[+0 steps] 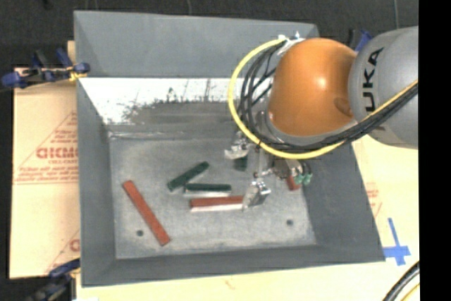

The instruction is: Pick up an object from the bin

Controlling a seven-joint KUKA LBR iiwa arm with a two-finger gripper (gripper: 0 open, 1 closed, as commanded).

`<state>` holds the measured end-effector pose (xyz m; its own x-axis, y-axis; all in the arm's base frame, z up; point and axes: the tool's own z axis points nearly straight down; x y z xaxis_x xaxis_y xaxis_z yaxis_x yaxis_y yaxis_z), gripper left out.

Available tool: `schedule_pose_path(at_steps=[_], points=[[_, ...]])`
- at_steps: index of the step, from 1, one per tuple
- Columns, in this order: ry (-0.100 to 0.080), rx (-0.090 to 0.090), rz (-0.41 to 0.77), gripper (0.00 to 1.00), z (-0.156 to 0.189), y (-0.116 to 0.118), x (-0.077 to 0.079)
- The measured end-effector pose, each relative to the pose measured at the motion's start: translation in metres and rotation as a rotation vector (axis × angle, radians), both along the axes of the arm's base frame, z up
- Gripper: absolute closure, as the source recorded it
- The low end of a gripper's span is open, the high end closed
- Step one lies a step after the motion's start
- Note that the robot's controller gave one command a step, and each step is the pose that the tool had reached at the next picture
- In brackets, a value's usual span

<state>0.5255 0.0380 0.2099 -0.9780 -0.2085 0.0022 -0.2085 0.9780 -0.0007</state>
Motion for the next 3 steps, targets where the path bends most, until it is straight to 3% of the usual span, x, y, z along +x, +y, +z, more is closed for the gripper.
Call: schedule_pose_path(at_steps=[1,2,3], points=[[-0.004,0.001,0.029,0.0,0.011,0.001,0.002],[-0.015,0.0,0.129,0.0,-0.034,-0.014,0.013],[0.0,-0.005,0.378,1.0,-0.12,-0.008,0.085]])
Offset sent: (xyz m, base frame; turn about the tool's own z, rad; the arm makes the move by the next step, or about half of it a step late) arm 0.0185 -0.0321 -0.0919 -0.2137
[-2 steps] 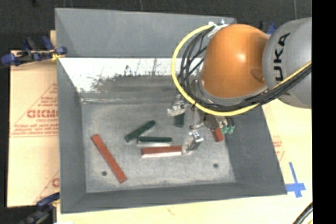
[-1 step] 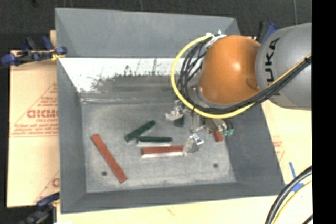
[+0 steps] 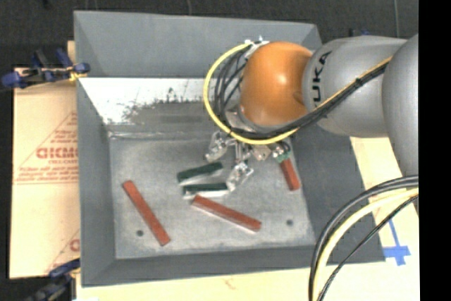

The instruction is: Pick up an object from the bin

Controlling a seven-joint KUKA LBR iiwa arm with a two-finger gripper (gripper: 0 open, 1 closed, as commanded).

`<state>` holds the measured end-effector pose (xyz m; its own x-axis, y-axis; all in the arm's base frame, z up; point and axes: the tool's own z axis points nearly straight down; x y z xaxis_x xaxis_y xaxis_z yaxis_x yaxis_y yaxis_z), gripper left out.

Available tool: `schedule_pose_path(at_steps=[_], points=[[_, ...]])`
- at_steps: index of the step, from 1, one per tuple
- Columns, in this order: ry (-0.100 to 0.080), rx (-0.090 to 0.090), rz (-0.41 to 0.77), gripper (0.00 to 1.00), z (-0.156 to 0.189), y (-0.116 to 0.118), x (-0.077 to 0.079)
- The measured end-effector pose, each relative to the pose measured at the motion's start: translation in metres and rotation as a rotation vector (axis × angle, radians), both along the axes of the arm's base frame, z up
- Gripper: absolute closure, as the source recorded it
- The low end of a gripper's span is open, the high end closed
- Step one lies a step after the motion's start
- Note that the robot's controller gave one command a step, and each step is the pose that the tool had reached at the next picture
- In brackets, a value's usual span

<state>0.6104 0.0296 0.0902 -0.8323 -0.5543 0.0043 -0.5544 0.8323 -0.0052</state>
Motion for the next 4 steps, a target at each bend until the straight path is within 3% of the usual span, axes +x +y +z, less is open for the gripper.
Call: schedule_pose_path(at_steps=[2,3,4], points=[[0.0,-0.002,-0.002,1.0,0.003,-0.003,-0.008],[-0.002,0.006,-0.036,1.0,0.039,-0.004,-0.012],[-0.005,0.009,-0.006,0.0,0.117,0.008,-0.008]])
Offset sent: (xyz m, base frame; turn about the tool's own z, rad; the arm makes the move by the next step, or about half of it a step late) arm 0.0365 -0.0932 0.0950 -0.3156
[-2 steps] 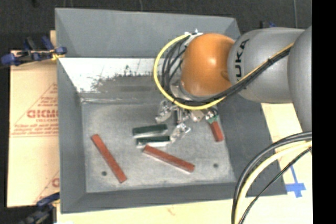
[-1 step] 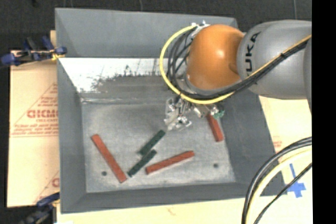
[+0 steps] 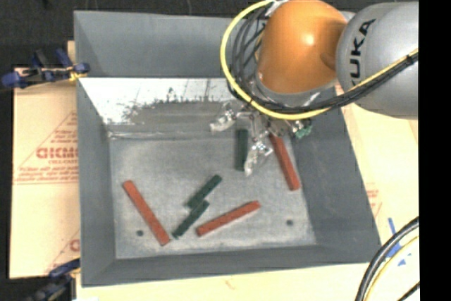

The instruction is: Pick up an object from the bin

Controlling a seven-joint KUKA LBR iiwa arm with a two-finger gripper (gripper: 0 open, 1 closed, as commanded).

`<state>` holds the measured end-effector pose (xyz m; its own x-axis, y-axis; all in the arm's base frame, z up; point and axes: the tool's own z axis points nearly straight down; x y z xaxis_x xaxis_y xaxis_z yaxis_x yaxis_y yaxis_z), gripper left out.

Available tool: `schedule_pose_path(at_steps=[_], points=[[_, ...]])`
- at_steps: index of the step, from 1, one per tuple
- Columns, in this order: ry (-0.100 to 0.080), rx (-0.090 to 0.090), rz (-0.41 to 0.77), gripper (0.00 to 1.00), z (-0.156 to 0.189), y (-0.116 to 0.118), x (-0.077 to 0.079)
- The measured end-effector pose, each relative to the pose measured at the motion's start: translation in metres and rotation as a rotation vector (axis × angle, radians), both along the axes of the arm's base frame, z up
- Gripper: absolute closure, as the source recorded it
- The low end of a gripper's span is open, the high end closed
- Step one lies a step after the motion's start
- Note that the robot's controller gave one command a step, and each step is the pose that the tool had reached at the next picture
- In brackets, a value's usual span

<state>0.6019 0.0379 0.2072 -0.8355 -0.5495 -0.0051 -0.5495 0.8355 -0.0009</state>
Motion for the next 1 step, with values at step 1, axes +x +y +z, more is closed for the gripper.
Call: schedule_pose_path(at_steps=[1], points=[[0.001,0.001,-0.001,0.0,-0.0001,0.0004,-0.0001]])
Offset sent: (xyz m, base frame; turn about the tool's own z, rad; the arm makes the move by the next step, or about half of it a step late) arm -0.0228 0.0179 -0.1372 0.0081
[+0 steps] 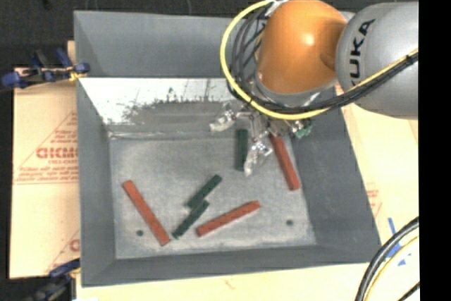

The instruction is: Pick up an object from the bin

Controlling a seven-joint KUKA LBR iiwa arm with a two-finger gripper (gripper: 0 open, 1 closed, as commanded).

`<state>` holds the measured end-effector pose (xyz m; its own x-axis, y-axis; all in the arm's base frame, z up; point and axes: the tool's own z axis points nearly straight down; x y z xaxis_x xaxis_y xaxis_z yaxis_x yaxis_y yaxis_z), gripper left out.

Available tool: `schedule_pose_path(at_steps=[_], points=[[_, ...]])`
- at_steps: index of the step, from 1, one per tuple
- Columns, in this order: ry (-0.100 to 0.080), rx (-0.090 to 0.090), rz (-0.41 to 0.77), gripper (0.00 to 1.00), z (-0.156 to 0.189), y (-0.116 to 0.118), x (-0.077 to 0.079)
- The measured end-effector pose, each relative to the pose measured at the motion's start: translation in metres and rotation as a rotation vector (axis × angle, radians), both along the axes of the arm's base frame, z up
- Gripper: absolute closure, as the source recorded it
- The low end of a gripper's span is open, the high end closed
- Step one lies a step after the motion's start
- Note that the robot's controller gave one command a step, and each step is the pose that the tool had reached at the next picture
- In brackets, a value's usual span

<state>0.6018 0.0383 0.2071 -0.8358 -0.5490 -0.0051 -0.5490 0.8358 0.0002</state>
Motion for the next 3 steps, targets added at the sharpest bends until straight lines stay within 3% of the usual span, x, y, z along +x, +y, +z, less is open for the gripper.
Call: schedule_pose_path(at_steps=[1,2,3], points=[[-0.007,0.0,0.0,0.0,-0.05,0.006,-0.007],[0.013,-0.013,0.215,1.0,-0.127,0.012,-0.005],[0.013,-0.013,0.214,1.0,-0.127,0.012,-0.005]])
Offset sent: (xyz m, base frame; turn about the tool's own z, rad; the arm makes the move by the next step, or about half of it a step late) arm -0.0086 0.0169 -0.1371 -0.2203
